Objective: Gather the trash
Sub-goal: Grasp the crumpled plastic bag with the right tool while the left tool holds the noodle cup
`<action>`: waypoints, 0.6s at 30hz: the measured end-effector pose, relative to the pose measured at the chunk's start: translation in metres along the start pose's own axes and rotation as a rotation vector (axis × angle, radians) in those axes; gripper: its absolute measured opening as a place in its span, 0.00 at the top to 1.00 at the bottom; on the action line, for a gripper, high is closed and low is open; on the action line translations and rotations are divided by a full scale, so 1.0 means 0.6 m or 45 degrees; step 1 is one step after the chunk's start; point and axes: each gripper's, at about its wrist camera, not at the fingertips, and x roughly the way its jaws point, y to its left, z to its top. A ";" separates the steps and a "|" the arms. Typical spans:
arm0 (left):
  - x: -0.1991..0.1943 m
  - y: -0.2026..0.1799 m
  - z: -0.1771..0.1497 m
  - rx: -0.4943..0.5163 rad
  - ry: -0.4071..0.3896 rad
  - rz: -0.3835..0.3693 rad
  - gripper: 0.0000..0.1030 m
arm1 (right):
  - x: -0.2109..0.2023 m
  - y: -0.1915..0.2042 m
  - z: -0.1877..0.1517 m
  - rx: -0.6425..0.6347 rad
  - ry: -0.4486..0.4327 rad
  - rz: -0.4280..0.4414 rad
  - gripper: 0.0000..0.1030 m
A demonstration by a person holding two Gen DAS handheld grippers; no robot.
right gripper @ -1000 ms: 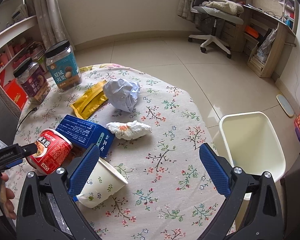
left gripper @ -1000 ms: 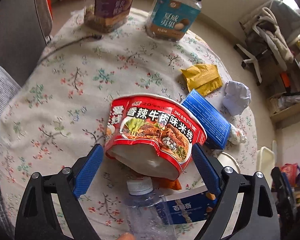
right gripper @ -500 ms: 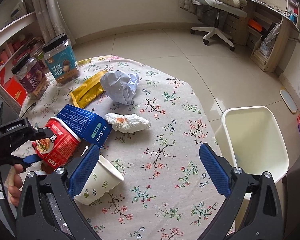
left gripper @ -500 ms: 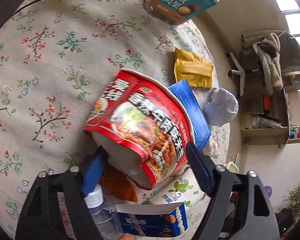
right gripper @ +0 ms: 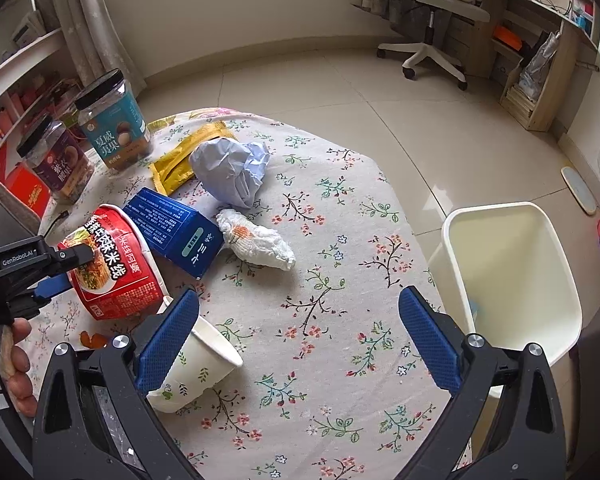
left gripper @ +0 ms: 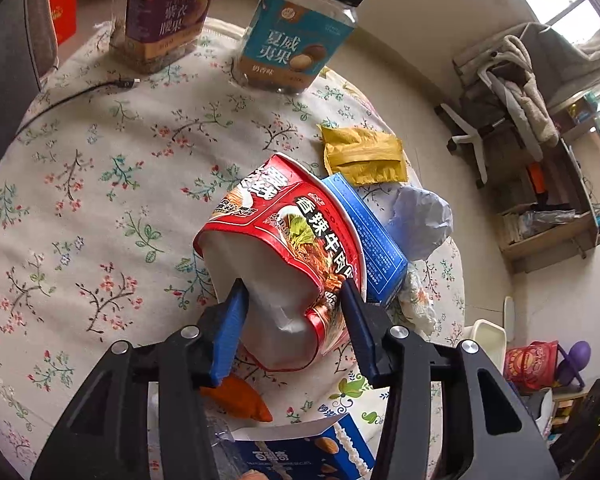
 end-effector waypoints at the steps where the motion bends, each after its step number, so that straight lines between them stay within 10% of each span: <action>1: -0.008 -0.006 0.000 0.035 -0.025 0.018 0.54 | -0.001 0.000 0.002 -0.003 -0.006 0.001 0.07; 9: -0.073 -0.040 -0.028 0.317 -0.238 0.232 0.54 | 0.009 0.017 0.021 -0.020 -0.055 0.007 0.07; 18: -0.104 -0.018 -0.016 0.310 -0.300 0.255 0.54 | 0.086 0.047 0.098 -0.067 -0.057 0.104 0.07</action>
